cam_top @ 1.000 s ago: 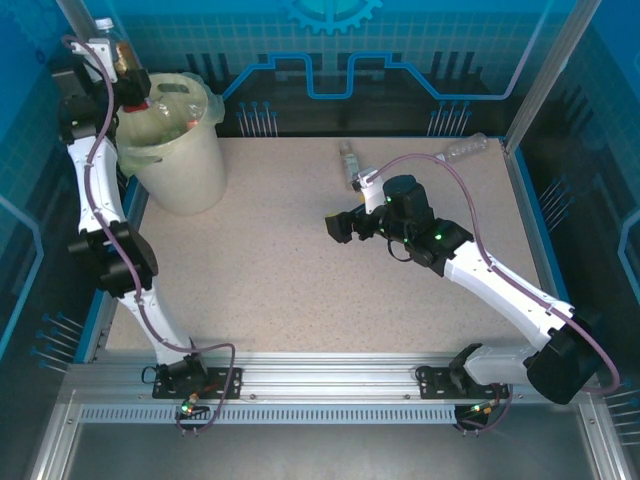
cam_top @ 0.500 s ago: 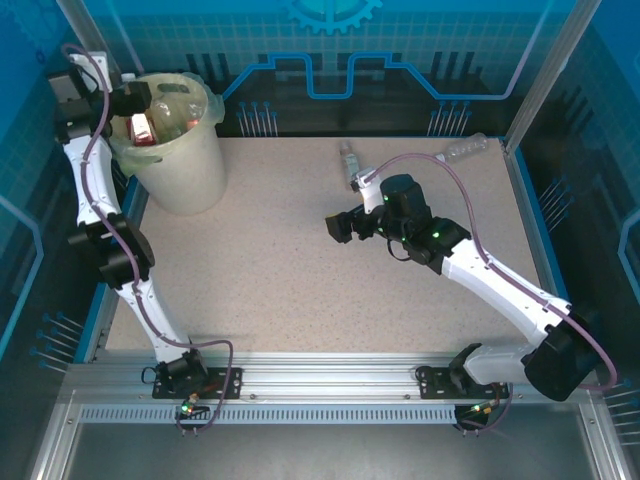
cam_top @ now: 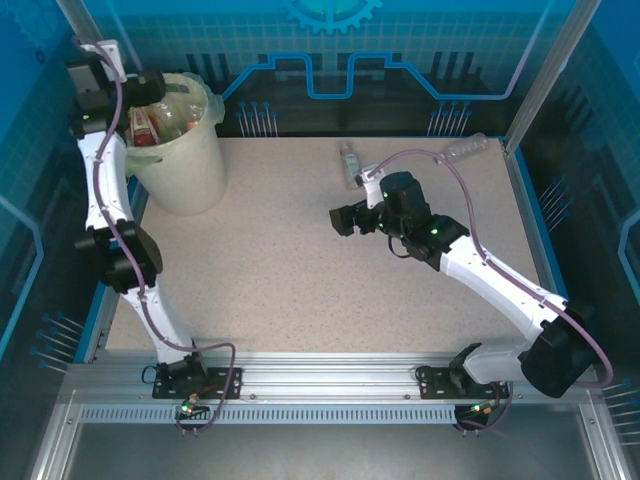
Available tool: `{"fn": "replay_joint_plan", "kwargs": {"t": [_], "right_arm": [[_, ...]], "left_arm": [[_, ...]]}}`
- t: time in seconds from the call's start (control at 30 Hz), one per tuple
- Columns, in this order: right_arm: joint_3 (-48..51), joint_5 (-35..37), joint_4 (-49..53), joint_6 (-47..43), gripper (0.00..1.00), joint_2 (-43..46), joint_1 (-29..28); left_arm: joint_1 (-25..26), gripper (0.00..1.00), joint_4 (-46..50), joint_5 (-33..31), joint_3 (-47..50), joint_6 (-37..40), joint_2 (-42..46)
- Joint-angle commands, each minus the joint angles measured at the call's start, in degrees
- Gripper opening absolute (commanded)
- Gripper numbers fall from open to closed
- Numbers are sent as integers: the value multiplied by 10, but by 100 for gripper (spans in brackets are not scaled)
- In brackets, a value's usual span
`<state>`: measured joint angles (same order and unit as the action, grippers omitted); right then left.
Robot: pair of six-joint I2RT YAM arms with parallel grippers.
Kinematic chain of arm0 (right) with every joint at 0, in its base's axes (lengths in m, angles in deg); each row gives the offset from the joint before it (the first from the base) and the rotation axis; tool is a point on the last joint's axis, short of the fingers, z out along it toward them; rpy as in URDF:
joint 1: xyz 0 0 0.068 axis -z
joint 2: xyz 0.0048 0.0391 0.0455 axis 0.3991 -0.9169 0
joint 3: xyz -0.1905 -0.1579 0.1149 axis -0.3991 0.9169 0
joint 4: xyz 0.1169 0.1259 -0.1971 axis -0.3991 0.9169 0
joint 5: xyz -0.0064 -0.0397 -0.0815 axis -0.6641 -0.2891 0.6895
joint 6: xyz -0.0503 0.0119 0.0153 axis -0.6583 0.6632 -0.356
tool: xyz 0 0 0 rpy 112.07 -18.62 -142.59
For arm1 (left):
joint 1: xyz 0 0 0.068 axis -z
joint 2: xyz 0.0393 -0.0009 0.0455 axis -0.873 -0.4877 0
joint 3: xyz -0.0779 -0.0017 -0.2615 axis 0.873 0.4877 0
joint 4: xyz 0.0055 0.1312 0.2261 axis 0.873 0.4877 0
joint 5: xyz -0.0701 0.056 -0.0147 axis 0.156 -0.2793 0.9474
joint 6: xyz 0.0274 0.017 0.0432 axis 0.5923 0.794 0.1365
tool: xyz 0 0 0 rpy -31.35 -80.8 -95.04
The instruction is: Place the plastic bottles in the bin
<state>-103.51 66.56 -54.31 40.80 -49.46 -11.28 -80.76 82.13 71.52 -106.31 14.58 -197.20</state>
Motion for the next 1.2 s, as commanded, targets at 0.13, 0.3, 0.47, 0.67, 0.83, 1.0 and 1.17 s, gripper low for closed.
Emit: {"fn": "replay_joint_plan", "kwargs": {"t": [0.13,0.3,0.47,0.67,0.83,1.0,1.17], "right_arm": [[-17,17,19,37,100,-30,66],[-20,-34,17,18,100,-60,126],[-76,-39,67,7,100,-130,162],[-208,-38,163,-31,100,-262,172],[-356,-62,232,-55,100,-391,172],[-533,-59,310,-47,100,-538,170],[-672,-31,359,-25,100,-648,162]], "left_arm": [[85,99,-116,-97,200,-136,184],[131,99,-111,-92,318,-210,270],[142,99,-113,-26,433,-306,341],[144,99,-147,50,561,-369,407],[144,99,-113,31,610,-354,444],[143,99,-88,17,656,-344,473],[142,99,-81,30,690,-340,493]]}}
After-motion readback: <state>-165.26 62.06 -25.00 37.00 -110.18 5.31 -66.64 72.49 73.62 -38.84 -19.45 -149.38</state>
